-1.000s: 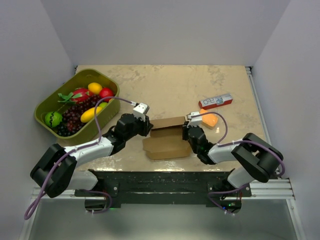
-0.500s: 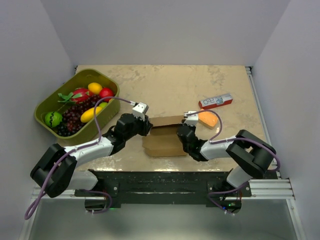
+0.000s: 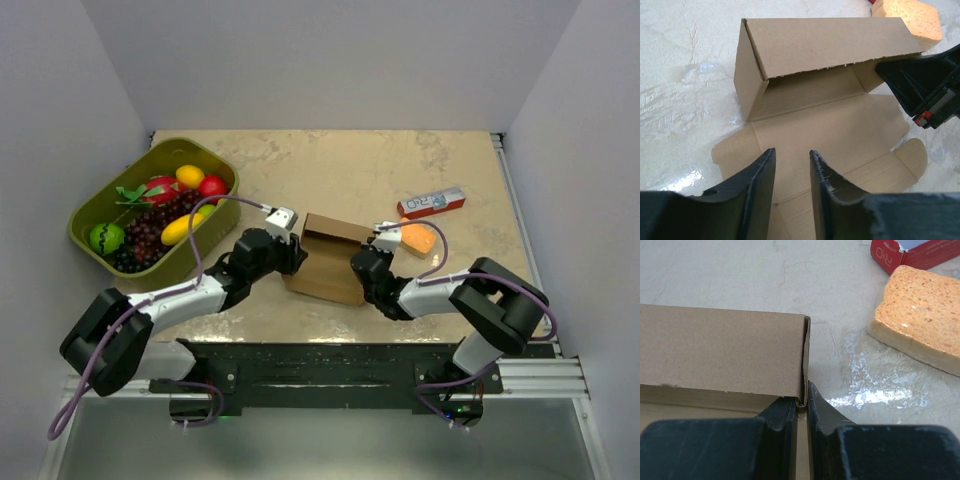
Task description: Fold the paper box
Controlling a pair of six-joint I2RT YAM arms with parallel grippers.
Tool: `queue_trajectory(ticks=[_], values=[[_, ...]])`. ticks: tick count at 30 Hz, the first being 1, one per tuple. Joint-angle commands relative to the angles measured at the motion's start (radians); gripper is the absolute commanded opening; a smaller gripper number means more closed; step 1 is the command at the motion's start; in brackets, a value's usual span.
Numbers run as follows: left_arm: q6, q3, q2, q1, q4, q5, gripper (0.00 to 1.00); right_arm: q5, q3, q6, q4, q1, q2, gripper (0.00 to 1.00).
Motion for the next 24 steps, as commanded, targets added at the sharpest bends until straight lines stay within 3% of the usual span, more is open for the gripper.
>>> queue_trajectory(ticks=[1, 3, 9, 24], values=[[0.066, -0.004, -0.087, 0.001, -0.024, -0.055, 0.51, -0.127, -0.067, -0.102, 0.041, -0.001, -0.01, 0.0], [0.072, -0.018, -0.142, 0.013, -0.047, -0.082, 0.64, -0.161, -0.084, -0.142, 0.027, -0.001, -0.054, 0.0], [-0.02, -0.059, -0.282, 0.039, -0.047, -0.05, 0.8, -0.268, -0.116, -0.174, -0.008, -0.001, -0.142, 0.0], [-0.141, -0.117, -0.121, 0.058, 0.152, 0.041, 0.8, -0.334, -0.127, -0.225, 0.032, 0.005, -0.116, 0.0]])
